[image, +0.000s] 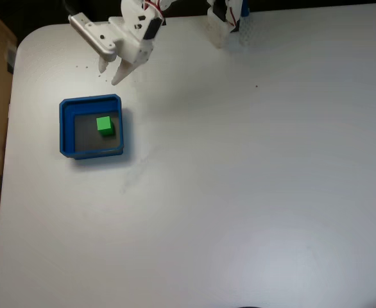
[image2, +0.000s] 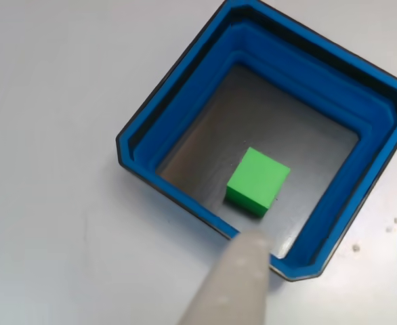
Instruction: Pick up green cube and drop it in the blue box
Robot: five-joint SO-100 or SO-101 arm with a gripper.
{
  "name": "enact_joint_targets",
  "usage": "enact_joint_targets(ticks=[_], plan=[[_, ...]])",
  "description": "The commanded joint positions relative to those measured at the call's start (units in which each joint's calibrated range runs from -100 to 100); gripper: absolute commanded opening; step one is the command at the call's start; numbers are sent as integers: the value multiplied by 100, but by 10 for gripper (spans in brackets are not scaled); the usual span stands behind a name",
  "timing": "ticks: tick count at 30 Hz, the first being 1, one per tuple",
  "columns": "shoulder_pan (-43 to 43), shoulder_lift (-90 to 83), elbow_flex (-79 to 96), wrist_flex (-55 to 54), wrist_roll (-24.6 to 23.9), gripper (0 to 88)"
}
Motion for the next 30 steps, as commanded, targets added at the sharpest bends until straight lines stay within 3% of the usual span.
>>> enact_joint_targets(ticks=[1,10,24,30], plan=[[-49,-1148,503,-77,10,145],[-432,-2653,1948,-315,15,146],[-533,-4734,5923,-2952,15,146],[-786,-5895,7468,-3472,20,146]])
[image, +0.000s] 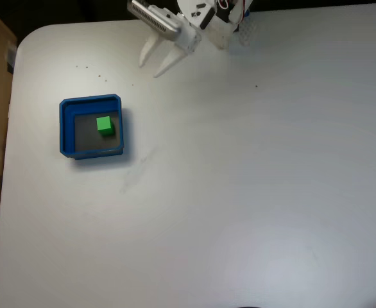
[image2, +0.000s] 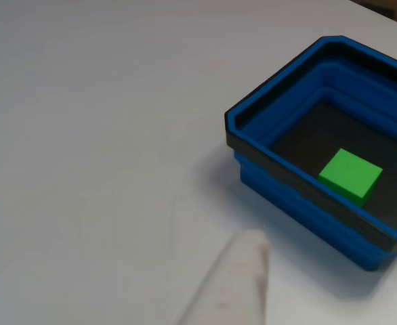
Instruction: Pick up green cube and drop it in the blue box
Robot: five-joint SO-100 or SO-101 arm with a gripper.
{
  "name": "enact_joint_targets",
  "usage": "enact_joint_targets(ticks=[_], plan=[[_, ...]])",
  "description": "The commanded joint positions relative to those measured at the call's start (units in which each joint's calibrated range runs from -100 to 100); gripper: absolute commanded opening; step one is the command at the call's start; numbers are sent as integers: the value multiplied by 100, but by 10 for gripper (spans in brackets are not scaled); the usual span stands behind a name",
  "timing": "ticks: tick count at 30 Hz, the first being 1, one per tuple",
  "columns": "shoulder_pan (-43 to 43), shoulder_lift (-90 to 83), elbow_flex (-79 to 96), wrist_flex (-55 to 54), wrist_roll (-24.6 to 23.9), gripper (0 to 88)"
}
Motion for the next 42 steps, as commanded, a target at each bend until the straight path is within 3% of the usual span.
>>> enact_joint_targets(ticks=[1,17,34,42], plan=[[-189,-977,889,-310,15,146],[-789,-3978,3545,-294,20,146],[-1482,-4045,3536,-244,15,144],[-2414,-4028,3536,-244,-15,144]])
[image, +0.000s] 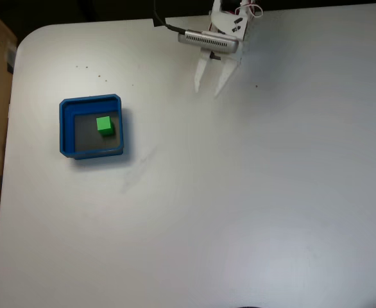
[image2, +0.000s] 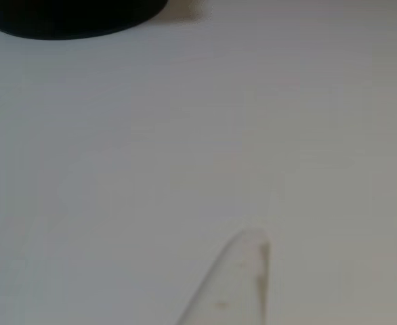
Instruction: Pick up green cube and drop it in the blue box
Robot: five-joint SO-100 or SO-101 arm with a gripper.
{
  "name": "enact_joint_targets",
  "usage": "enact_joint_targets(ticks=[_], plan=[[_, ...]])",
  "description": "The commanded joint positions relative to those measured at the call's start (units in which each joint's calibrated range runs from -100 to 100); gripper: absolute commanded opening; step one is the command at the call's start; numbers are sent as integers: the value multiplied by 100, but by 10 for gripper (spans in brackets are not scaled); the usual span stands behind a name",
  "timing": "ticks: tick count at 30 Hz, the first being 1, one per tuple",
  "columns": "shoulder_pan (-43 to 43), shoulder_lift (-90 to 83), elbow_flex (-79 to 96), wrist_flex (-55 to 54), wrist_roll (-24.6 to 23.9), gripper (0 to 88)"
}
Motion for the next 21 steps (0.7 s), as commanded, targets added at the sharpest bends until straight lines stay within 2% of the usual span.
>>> enact_joint_targets(ticks=[1,14,21], plan=[[-410,-116,18,-96,-10,143],[-1602,-108,18,-96,-10,142],[-1776,-108,18,-88,-10,140]])
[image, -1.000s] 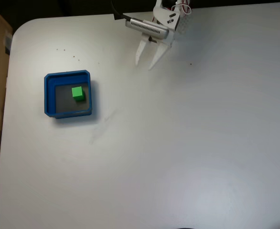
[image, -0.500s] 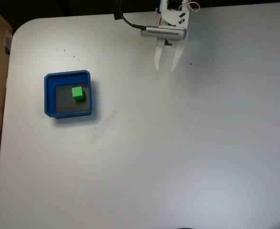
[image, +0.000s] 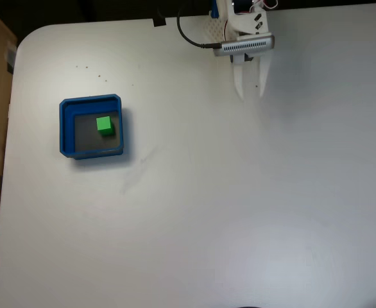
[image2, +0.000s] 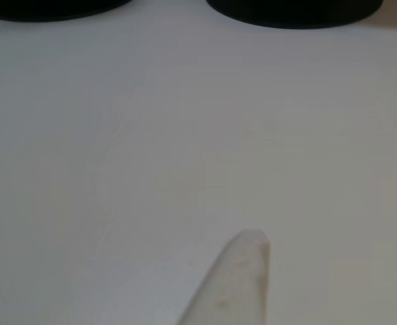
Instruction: Pick up green cube and drop it in the blue box
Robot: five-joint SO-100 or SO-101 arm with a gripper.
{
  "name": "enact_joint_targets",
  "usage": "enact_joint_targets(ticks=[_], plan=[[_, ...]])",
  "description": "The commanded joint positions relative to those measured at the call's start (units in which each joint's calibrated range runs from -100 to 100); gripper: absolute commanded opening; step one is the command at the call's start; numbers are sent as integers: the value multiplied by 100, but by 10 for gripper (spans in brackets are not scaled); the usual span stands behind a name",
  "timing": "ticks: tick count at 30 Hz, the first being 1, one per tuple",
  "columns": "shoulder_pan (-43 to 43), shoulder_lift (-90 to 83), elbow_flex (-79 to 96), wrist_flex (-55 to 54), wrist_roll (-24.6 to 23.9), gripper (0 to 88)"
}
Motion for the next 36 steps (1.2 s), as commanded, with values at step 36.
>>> enact_joint_targets(ticks=[36], plan=[[-19,-99,9,-88,-15,13]])
